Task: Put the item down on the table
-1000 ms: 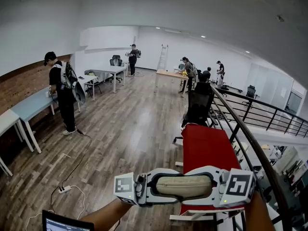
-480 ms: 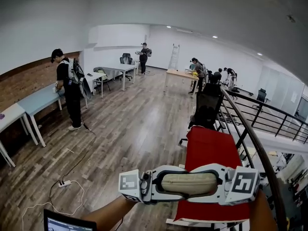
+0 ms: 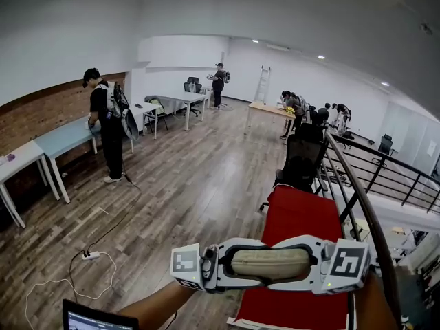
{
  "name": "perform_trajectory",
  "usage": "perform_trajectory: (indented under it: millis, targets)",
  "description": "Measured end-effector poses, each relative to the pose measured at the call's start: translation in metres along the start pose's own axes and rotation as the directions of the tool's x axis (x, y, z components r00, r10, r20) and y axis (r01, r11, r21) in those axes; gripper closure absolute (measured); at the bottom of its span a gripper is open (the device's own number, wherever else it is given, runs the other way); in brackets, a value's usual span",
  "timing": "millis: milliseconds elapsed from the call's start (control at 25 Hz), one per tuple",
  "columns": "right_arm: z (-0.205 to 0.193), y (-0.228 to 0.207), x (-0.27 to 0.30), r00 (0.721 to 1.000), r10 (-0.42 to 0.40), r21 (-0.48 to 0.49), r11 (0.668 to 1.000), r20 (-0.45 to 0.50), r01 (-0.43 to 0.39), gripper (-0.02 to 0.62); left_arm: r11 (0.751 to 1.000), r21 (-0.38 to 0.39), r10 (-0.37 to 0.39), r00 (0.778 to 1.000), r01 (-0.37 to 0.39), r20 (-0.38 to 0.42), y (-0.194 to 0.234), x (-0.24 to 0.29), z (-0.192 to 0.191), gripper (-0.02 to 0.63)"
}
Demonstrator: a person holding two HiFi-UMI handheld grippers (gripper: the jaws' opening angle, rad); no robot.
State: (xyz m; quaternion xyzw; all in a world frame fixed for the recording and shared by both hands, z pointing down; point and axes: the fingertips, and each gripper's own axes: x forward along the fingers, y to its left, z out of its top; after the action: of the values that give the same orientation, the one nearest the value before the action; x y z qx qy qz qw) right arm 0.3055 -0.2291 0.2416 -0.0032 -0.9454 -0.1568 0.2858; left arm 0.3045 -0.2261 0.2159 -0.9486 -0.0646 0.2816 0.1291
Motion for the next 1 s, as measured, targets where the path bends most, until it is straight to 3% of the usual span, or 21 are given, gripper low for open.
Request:
perform_trajectory:
  millis: [400, 760, 1000]
  targets:
    - [-0.045, -0.017, -0.051, 0.999, 0.009, 0.013, 1.000, 0.040, -0.009, 0.310, 1.000, -0.008, 0.012, 0.999, -0.012, -0.041, 0.027, 0.049, -0.045, 0.314]
    - [-0.090, -0.071, -0.073, 0.999, -0.039, 0.030, 0.999, 0.007, 0.038, 0.310, 0.999, -0.033, -0.041, 0.999, 0.040, -0.017, 0.087, 0.063, -0.083, 0.314]
    - [-0.109, -0.131, -0.074, 0.998, -0.056, 0.044, 0.997, -0.007, 0.056, 0.310, 0.997, -0.051, -0.059, 0.998, 0.059, 0.004, 0.149, 0.057, -0.096, 0.314]
